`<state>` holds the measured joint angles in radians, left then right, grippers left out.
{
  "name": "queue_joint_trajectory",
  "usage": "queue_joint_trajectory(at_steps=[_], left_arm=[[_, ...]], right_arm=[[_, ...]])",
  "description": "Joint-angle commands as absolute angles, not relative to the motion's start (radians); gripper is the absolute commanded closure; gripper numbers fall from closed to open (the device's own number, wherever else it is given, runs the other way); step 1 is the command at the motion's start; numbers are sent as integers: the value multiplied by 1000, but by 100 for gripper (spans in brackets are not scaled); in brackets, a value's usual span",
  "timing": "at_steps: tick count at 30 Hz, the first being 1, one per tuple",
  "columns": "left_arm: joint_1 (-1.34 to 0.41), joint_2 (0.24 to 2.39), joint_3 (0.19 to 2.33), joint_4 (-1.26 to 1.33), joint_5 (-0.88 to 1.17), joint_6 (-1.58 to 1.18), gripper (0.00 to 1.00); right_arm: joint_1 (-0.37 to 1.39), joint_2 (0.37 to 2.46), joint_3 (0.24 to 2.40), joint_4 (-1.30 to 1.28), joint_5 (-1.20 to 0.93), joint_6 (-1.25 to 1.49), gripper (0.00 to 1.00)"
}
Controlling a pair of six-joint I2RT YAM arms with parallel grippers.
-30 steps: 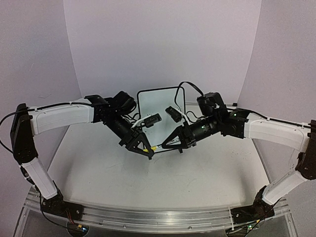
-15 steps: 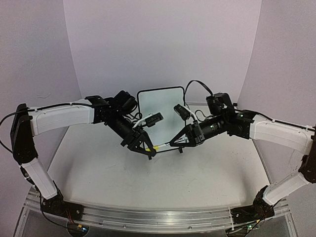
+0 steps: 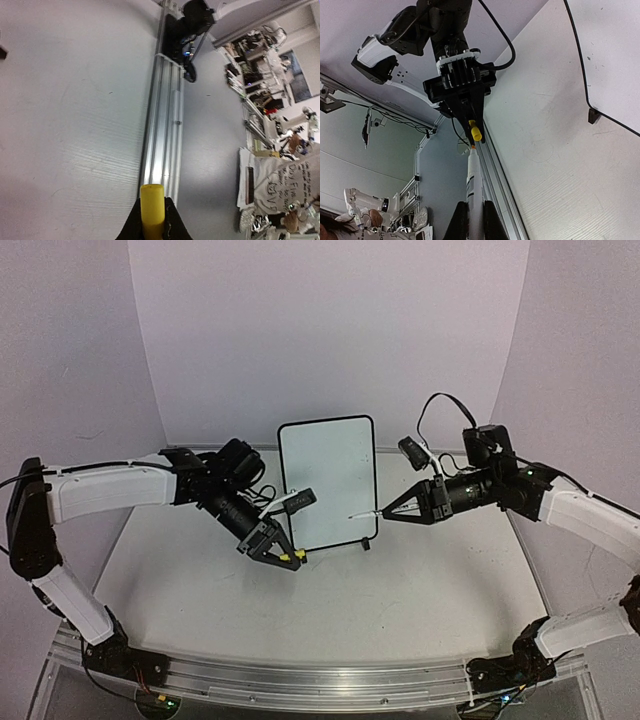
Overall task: Write a sentence on the whiteboard
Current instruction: Open the pen cap of the whiteboard marker, then place the pen cap at the center of the board.
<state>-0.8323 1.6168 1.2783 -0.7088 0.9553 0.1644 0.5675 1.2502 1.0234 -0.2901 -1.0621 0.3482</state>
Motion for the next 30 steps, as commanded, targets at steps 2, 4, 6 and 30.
queue_joint_trajectory(at_steps=[2, 4, 6, 30], left_arm=[[-849, 1448, 1013, -387, 517, -128, 100], [-866, 1421, 916, -298, 405, -203, 100], [-883, 1415, 854, -247, 308, -253, 100], [-916, 1551, 825, -252, 19, -344, 48]], right_arm=[[566, 1197, 985, -299, -820, 380, 100], [566, 1179, 971, -288, -742, 393, 100], [567, 1161, 960, -274, -692, 402, 100], [577, 1127, 870, -219, -557, 434, 100]])
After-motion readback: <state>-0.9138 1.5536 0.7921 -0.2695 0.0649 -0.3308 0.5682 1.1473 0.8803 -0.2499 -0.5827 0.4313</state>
